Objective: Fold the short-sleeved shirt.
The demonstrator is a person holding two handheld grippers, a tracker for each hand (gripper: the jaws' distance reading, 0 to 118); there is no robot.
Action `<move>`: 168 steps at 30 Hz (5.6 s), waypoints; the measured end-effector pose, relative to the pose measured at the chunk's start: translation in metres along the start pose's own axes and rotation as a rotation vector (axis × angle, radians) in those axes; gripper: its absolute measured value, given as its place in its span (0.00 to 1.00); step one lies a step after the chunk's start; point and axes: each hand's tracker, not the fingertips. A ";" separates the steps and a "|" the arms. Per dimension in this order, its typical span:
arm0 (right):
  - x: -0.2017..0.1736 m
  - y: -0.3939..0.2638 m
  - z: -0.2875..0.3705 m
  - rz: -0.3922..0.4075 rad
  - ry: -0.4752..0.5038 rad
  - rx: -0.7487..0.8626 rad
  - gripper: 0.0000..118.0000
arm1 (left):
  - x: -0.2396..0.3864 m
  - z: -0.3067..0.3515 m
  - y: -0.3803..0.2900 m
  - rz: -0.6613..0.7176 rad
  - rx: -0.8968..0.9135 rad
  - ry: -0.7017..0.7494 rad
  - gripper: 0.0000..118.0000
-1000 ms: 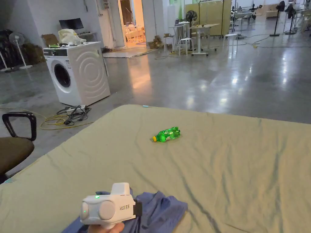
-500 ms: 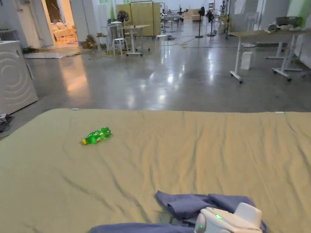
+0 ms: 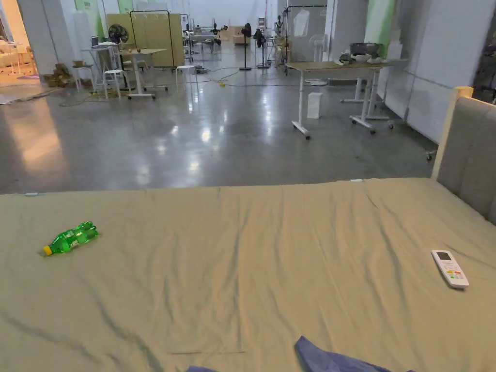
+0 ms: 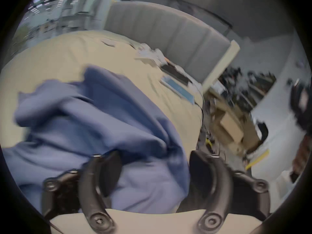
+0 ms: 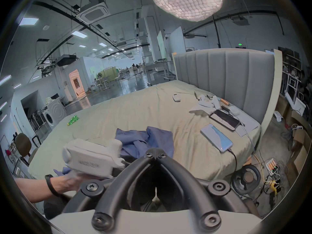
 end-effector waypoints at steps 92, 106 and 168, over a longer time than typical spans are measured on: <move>0.005 0.043 -0.138 0.277 0.121 -0.130 0.52 | -0.233 0.102 -0.004 0.123 -0.209 0.749 0.06; -0.015 0.052 -0.409 0.912 0.238 -0.781 0.43 | -0.234 0.113 0.007 0.234 -0.223 0.682 0.06; -0.075 0.476 -0.003 0.253 -0.019 0.496 0.03 | 0.038 0.614 0.216 -0.051 0.883 0.994 0.04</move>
